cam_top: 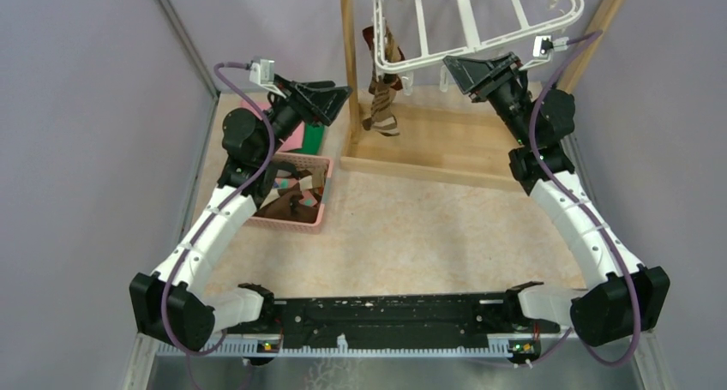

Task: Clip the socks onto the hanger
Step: Rotate the hanger at the clothesline.

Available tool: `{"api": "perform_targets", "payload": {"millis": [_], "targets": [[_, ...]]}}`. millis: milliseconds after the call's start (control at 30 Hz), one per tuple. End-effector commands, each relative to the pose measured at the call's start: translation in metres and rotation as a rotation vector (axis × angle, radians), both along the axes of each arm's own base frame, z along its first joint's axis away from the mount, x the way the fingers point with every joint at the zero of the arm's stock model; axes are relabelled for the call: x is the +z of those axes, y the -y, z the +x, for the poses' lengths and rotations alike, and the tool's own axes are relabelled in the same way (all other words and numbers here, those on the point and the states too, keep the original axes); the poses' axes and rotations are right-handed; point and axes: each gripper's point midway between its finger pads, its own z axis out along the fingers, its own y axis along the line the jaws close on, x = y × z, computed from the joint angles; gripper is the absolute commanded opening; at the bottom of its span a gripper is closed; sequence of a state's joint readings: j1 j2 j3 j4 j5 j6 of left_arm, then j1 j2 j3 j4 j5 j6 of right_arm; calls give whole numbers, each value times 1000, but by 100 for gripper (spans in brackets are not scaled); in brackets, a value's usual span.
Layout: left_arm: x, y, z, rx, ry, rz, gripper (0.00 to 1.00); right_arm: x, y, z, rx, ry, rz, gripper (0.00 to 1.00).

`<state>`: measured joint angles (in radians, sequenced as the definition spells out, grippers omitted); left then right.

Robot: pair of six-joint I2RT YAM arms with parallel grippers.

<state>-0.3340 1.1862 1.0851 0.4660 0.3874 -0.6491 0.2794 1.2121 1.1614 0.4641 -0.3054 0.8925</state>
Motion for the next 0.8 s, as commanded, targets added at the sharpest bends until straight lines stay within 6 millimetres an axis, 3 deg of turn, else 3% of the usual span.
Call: {"api": "perform_targets", "payload": {"millis": [0, 133, 200, 467, 767], "targets": [[12, -1, -13, -13, 74, 13, 76, 37, 4, -18, -10, 111, 11, 41], [10, 1, -23, -41, 114, 39, 78, 33, 3, -21, -2, 117, 0, 46], [8, 3, -28, -61, 135, 57, 79, 30, 3, -23, -5, 119, -10, 54], [-18, 8, -51, -134, 153, 128, 81, 8, 14, -36, -61, 119, -66, 68], [-36, 0, -68, -126, 140, 181, 83, -14, 12, -36, -56, 97, -112, 69]]}}
